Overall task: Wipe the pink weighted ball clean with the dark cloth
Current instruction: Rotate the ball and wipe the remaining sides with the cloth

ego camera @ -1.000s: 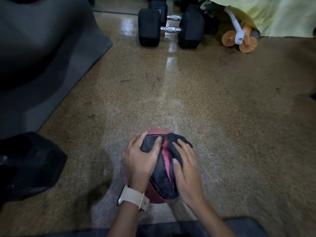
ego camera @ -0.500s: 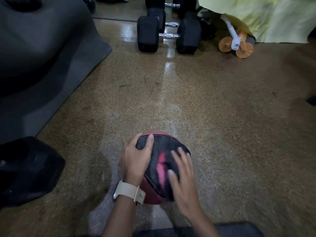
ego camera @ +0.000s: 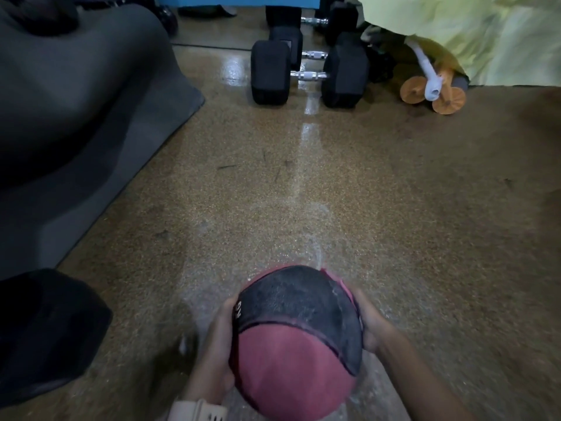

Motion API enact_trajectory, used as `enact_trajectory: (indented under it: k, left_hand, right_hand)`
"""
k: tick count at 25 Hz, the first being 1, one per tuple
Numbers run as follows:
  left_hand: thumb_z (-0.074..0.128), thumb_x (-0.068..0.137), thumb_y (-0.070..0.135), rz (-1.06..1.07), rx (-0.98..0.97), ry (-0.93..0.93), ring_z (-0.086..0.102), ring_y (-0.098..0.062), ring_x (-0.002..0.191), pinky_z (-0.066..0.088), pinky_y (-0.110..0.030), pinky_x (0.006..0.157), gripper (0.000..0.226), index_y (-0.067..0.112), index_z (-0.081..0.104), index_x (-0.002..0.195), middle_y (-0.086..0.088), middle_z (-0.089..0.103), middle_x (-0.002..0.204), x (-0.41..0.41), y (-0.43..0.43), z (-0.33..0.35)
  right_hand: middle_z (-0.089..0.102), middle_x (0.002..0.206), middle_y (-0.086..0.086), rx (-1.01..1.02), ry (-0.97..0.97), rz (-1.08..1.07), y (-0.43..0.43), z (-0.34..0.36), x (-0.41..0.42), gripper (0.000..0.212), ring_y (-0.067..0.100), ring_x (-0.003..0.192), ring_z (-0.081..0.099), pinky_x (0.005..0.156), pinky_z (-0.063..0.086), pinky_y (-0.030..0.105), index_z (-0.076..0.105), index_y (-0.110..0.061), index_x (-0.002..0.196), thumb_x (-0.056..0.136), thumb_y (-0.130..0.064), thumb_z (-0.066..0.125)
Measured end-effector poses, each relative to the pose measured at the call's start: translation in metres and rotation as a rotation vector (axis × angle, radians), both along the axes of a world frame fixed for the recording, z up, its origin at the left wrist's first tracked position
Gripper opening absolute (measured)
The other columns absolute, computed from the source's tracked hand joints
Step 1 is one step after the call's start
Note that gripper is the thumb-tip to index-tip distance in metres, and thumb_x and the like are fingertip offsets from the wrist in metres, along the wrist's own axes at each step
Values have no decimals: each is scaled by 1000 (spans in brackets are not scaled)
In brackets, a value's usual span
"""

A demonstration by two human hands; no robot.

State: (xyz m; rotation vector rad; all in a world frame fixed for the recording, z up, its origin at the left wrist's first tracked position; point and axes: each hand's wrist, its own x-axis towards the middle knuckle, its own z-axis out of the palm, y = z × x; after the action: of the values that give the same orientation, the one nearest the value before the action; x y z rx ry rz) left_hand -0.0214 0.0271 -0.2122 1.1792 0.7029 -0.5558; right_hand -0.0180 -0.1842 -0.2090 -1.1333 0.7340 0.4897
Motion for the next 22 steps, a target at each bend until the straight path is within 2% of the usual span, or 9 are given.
enact_trajectory:
  k: [2, 4, 6, 8, 9, 11, 15, 19, 22]
  left_hand:
    - [52, 96, 49, -91, 140, -62, 74, -17, 86, 51, -35, 85, 38, 18, 74, 103, -5, 78, 100, 2, 0, 1]
    - [51, 90, 62, -272, 439, -225, 58, -18, 124, 41, -39, 110, 50, 31, 62, 128, 2, 61, 136, 5, -7, 3]
    - [31, 86, 67, -341, 727, -452, 41, -21, 146, 26, -42, 124, 74, 28, 54, 145, 0, 50, 153, 10, -15, -1]
    - [28, 88, 58, -259, 732, -548, 45, -20, 144, 29, -39, 123, 71, 22, 59, 141, 0, 56, 149, 19, -18, -1]
    - [30, 89, 54, -233, 704, -528, 50, -20, 141, 33, -37, 121, 67, 22, 63, 138, 1, 60, 146, 25, -17, -4]
    - [36, 87, 56, -203, 662, -484, 54, -18, 137, 37, -39, 119, 63, 27, 65, 135, 4, 62, 143, 26, -15, -4]
    - [41, 74, 79, -266, 711, -464, 51, -16, 137, 39, -47, 118, 77, 39, 60, 138, 10, 58, 147, 14, -23, 2]
    - [37, 73, 75, -199, 721, -401, 59, -25, 130, 46, -48, 110, 72, 43, 60, 135, 4, 63, 142, 16, -28, 1]
    - [41, 74, 74, -163, 664, -433, 59, -23, 131, 45, -47, 112, 69, 42, 62, 131, 3, 63, 141, 15, -23, -2]
  right_hand:
    - [75, 82, 9, -7, 26, -11, -1, -8, 10, 40, 23, 74, 69, 66, 53, 31, 77, -15, 88, 93, -42, 48]
    - [74, 90, 9, -98, -53, 3, 4, -3, 18, 36, 25, 77, 70, 71, 54, 29, 76, -19, 86, 92, -45, 52]
    - [69, 113, 2, -554, -299, 128, 18, 2, 15, 35, 21, 103, 64, 95, 48, 38, 74, -29, 103, 89, -50, 49]
    - [52, 140, -6, -1110, -628, 309, 43, 1, -18, 48, 15, 133, 43, 113, 28, 42, 55, -35, 133, 93, -53, 34]
    - [40, 150, -9, -1222, -756, 371, 53, -2, -41, 51, 15, 142, 28, 118, 17, 41, 43, -39, 141, 96, -55, 29]
    - [25, 157, -14, -1167, -856, 340, 56, -13, -78, 51, 15, 148, 12, 120, 7, 37, 30, -45, 146, 97, -58, 25]
    - [52, 132, -11, -849, -475, 50, 26, -12, -31, 42, 12, 128, 46, 101, 38, 34, 51, -37, 131, 95, -47, 33]
    - [44, 146, -13, -1395, -665, 429, 61, 14, -18, 50, 22, 137, 36, 110, 29, 47, 44, -39, 138, 93, -52, 26]
    - [21, 156, -23, -1346, -836, 457, 58, -3, -68, 47, 13, 148, 12, 120, 7, 40, 25, -52, 143, 96, -55, 25]
